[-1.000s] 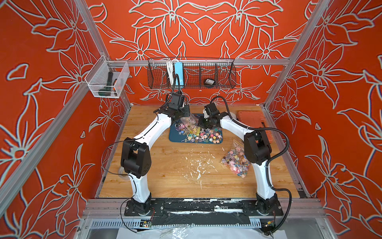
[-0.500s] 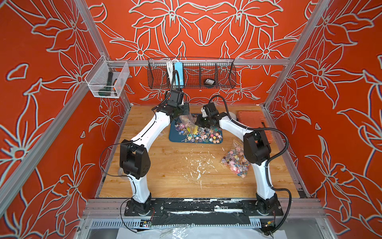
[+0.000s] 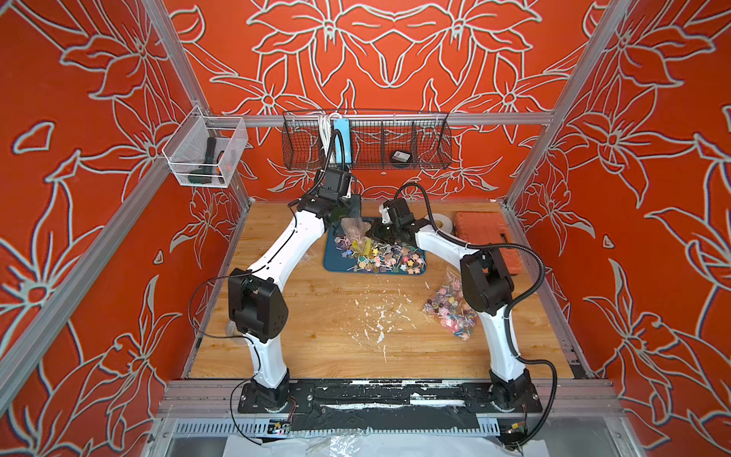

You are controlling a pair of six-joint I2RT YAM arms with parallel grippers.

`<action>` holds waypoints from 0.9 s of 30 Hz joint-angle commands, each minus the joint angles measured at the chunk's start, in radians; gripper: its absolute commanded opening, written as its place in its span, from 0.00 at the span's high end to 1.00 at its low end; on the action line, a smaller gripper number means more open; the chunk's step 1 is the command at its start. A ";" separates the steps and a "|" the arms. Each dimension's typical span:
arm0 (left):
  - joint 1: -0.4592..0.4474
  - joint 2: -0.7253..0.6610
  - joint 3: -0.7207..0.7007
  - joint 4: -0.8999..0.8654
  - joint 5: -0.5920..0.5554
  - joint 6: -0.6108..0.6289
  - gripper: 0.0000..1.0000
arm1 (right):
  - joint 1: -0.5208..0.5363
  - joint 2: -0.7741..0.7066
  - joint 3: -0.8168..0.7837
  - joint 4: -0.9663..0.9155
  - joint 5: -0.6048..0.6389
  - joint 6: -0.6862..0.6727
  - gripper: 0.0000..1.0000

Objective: Pour candies out of the ziploc bag
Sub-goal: 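Pour the candies out of the ziploc bag onto the tray.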

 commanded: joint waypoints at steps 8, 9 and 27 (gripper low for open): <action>-0.007 -0.099 0.085 0.038 -0.058 0.054 1.00 | 0.026 0.099 -0.002 -0.020 0.003 0.030 1.00; -0.011 -0.101 0.091 0.031 -0.064 0.059 1.00 | 0.030 0.105 0.004 -0.017 -0.001 0.030 1.00; -0.064 -0.166 0.113 -0.007 -0.105 0.109 1.00 | 0.069 0.162 0.053 0.035 -0.007 0.039 1.00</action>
